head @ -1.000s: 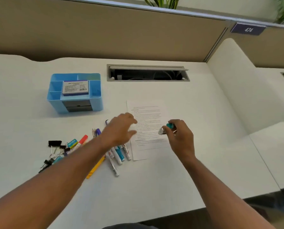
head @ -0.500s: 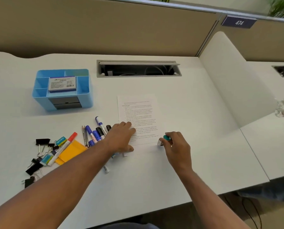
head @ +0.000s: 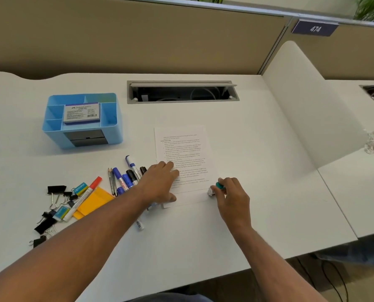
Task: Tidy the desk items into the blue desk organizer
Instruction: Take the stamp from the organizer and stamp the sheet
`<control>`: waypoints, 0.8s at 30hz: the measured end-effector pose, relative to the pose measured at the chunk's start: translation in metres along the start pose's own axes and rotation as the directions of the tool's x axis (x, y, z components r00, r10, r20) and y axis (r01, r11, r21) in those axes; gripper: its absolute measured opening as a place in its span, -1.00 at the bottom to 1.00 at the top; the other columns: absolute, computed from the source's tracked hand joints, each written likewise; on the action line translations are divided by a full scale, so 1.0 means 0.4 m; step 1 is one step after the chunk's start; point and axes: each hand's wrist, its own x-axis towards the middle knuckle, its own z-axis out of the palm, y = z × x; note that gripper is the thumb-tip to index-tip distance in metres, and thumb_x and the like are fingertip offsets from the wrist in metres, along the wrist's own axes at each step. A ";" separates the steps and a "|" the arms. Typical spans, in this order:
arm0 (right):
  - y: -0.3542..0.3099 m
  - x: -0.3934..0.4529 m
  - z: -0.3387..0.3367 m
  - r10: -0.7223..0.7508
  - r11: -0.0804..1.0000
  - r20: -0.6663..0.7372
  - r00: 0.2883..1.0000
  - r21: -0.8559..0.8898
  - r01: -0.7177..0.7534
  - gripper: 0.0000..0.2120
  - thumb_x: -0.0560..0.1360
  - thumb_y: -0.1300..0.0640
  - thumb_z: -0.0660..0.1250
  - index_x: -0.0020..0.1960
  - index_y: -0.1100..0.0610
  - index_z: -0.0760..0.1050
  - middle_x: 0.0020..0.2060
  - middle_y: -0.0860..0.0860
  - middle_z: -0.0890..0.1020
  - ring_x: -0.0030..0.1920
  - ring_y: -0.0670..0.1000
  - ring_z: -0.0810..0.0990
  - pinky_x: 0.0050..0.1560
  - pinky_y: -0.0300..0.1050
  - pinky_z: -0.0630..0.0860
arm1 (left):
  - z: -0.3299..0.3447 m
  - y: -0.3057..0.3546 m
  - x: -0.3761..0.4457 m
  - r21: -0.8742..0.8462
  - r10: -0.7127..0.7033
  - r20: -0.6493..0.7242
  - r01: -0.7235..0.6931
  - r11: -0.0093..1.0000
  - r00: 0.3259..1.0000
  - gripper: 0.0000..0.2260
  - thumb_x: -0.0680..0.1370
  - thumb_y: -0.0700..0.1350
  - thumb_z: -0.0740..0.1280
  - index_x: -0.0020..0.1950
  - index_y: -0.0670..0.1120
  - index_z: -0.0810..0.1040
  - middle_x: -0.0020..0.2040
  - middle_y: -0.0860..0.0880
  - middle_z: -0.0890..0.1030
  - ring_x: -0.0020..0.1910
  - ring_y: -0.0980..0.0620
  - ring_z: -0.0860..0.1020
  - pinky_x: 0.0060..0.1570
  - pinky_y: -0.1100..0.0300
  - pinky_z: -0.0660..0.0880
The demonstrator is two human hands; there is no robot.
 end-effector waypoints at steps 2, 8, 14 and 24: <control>-0.004 0.003 0.000 0.029 1.000 0.015 0.999 0.005 -0.030 -0.83 0.47 0.18 0.51 -0.05 0.12 0.52 -0.15 -0.08 0.55 -0.24 -0.04 0.55 -0.25 -0.16 0.53 | 0.000 0.001 0.000 0.005 0.004 0.001 -0.004 1.000 1.000 -0.32 0.35 0.29 0.42 0.38 0.02 0.37 0.33 -0.03 0.39 0.24 -0.05 0.36 0.22 0.04 0.40; -0.025 0.042 -0.021 0.146 0.989 0.155 0.977 -0.025 -0.144 -0.89 0.52 0.10 0.43 -0.04 0.07 0.50 -0.14 -0.12 0.55 -0.19 -0.04 0.55 -0.21 -0.26 0.45 | -0.001 0.002 -0.003 0.023 0.012 0.001 -0.012 1.000 1.000 -0.31 0.36 0.29 0.41 0.39 0.02 0.36 0.32 -0.03 0.39 0.24 -0.05 0.36 0.21 0.02 0.40; -0.059 0.110 -0.076 0.214 0.976 0.075 0.974 0.031 -0.216 -0.89 0.48 0.10 0.42 -0.11 0.00 0.49 -0.19 -0.14 0.56 -0.19 -0.18 0.55 -0.23 -0.39 0.35 | -0.016 -0.006 0.003 -0.008 0.023 -0.018 -0.023 1.000 1.000 -0.35 0.43 0.28 0.37 0.41 -0.01 0.36 0.37 -0.04 0.38 0.31 -0.06 0.33 0.31 -0.01 0.32; -0.154 0.187 0.025 0.223 0.967 0.062 0.973 0.113 -0.229 -0.78 0.52 0.13 0.40 0.16 0.08 0.54 0.00 -0.05 0.57 -0.05 -0.03 0.55 -0.07 -0.27 0.38 | -0.098 -0.127 -0.019 -0.158 -0.112 -0.246 0.074 0.985 0.963 -0.56 0.58 0.09 0.31 0.44 0.00 0.41 0.43 -0.02 0.39 0.38 -0.03 0.33 0.34 0.03 0.31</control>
